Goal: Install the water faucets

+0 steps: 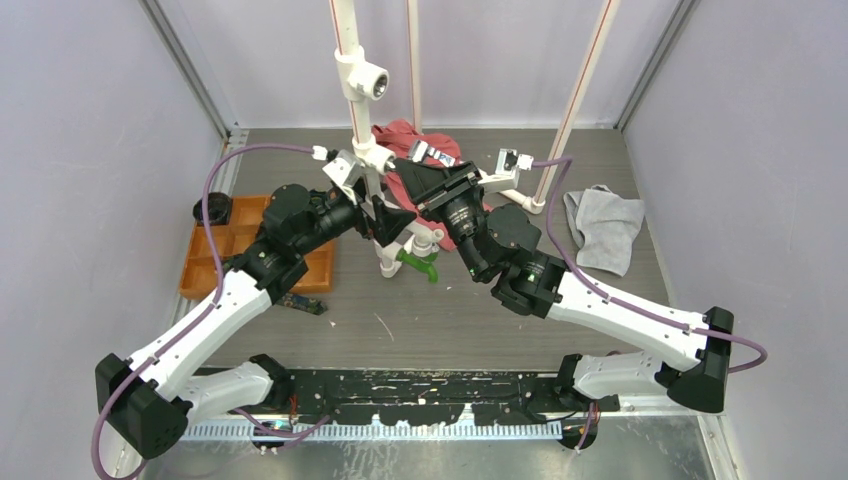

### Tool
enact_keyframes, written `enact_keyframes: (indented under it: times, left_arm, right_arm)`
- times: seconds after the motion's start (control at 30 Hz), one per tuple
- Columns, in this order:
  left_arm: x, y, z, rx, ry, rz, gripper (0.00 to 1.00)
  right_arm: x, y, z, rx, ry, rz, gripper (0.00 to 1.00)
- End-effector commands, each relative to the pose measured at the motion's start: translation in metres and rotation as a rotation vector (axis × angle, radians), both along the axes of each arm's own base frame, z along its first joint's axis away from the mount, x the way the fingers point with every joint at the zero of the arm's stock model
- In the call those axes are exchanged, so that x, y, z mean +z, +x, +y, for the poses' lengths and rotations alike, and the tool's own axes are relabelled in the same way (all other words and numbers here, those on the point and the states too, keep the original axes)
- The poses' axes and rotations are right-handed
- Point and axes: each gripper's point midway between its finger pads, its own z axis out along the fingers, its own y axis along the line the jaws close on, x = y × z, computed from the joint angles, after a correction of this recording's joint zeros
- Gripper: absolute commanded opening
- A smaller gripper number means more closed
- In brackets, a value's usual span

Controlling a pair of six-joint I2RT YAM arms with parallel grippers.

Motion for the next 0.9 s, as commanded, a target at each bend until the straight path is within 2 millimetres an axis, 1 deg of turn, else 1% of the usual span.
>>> enact_keyframes:
  times: [0.0, 0.2, 0.43, 0.6, 0.8, 0.87]
  left_arm:
    - [0.014, -0.02, -0.025, -0.123, -0.024, 0.002, 0.93]
    - [0.013, -0.023, -0.031, -0.132, -0.018, 0.001, 0.93]
    - [0.012, -0.024, -0.034, -0.139, -0.013, -0.002, 0.92]
    - [0.009, -0.025, -0.036, -0.142, -0.01, 0.005, 0.93]
    - [0.008, -0.025, -0.04, -0.147, -0.009, 0.011, 0.93]
    - [0.009, -0.025, -0.04, -0.146, -0.011, 0.01, 0.93]
  right_arm:
    - [-0.044, -0.008, 0.025, 0.089, -0.136, 0.064, 0.0]
    - [-0.048, -0.006, 0.029, 0.093, -0.154, 0.138, 0.0]
    - [-0.047, -0.007, 0.024, 0.091, -0.053, 0.196, 0.0]
    - [-0.051, -0.011, 0.027, 0.125, 0.038, 0.263, 0.0]
    - [-0.048, -0.011, 0.029, 0.167, 0.145, 0.328, 0.0]
    - [-0.045, -0.011, 0.026, 0.171, 0.185, 0.345, 0.0]
